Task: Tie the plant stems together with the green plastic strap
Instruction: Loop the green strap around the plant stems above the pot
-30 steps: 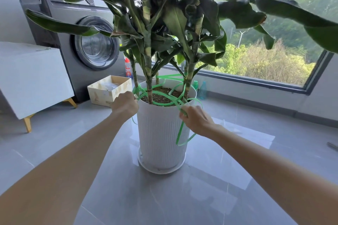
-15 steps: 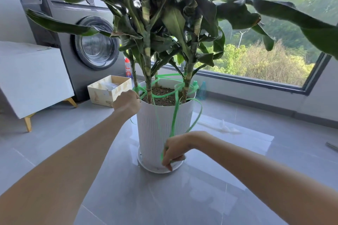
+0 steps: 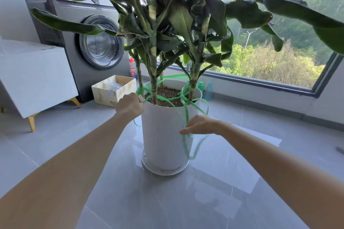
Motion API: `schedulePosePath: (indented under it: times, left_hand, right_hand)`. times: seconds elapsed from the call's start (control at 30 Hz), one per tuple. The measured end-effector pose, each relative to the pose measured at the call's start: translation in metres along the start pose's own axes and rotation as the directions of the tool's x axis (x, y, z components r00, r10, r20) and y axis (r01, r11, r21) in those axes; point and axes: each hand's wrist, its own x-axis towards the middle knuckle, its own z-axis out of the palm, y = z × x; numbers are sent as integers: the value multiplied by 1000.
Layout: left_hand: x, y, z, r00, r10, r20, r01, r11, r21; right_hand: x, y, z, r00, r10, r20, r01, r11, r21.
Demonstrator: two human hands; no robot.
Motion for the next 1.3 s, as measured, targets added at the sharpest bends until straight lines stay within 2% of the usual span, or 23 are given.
schedulePosePath:
  times: [0.07,0.13,0.2,0.27,0.3,0.33,0.47,0.57,0.6,0.67,0.73,0.83,0.97,1.17,1.3]
  left_hand:
    - [1,-1,2,1000,-1,18,1,1000,12]
    - [2,-2,4,999,1,36,-2,1000,28]
    - [4,-4,7,999,7,47,-8,999,33]
    - [5,-5,9,999,11,49,-13,999,37]
    - [6,-5,10,999,15,51,-17,999,39]
    - [6,-5,11,999,19,51,-21,999,40]
    - [9,-7,11,998,27,48,-28,999,27]
    - [8,-10,11,998,24,51,-26,999,32]
    - [9,-11,11,998,25,52,-27,999,35]
    - [8,-12,11,998,24,57,-26,999,38]
    - [8,-12,11,998,25,61,-28,999,36]
    - [6,-11,12,997,33,67,-35,999,31]
    - [5,-10,11,996,38,77,-39,999,17]
    - [-2,-4,4,993,49,110,-51,999,17]
    - [-5,-6,2,990,53,133,-56,998,19]
  right_hand:
    - [0,0,-2,968,71,242,-84,996,42]
    - [4,0,-4,967,94,235,-121,987,104]
    - [11,-1,-4,993,115,3,-114,988,107]
    - [22,3,-4,941,163,-298,-119,980,162]
    - [26,4,-4,901,190,-390,-94,963,252]
    - [31,5,-4,878,213,-429,-64,940,336]
    - [45,7,-8,902,241,-358,-36,869,494]
    - [46,13,-9,792,353,-497,-61,857,512]
    - [47,15,-8,797,352,-491,-53,850,523]
    - [48,17,-5,891,251,-379,-21,856,517]
    - [54,19,-1,932,212,-293,-23,843,537]
    - [53,14,-2,930,222,-292,5,788,616]
    - [53,9,-8,844,330,-422,74,709,702]
    - [41,5,-8,951,236,-199,10,620,785]
    - [42,3,-7,934,273,-230,-13,670,742]
